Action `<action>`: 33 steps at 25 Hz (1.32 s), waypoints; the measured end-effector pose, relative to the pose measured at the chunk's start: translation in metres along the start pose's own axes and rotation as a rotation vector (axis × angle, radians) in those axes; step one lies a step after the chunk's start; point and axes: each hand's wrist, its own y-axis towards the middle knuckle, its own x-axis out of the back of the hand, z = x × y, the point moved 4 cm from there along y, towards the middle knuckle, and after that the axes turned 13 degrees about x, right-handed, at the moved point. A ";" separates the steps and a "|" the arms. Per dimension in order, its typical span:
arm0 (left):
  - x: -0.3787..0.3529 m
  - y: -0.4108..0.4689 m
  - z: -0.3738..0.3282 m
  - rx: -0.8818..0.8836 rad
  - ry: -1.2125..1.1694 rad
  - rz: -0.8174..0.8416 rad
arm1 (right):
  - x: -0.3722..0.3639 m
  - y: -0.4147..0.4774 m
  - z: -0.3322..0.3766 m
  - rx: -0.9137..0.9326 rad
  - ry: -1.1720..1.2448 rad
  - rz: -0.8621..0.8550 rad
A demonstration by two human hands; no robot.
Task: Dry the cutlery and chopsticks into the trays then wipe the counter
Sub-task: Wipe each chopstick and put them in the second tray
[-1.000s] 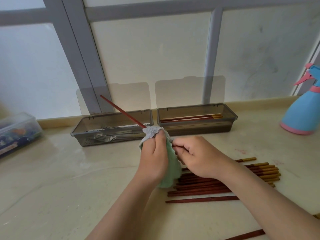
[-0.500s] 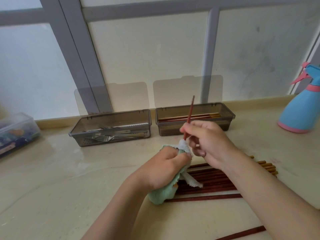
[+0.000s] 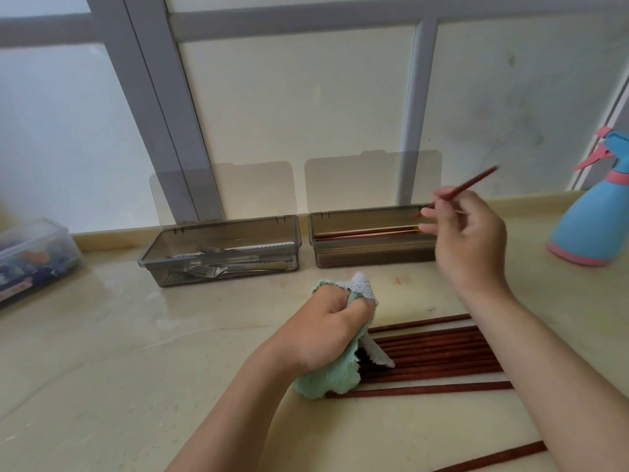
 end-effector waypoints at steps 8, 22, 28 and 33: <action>0.000 0.000 0.001 0.009 0.013 0.005 | -0.033 -0.009 -0.014 0.156 -0.851 0.701; 0.020 0.003 0.002 -0.002 -0.131 -0.256 | -0.020 -0.041 0.014 -0.075 -0.485 1.377; 0.037 0.005 0.010 0.026 -0.303 -0.500 | -0.028 -0.049 0.013 -0.090 -0.557 1.441; 0.040 0.003 0.014 0.079 -0.502 -0.558 | -0.019 -0.029 0.017 -0.087 -0.349 1.028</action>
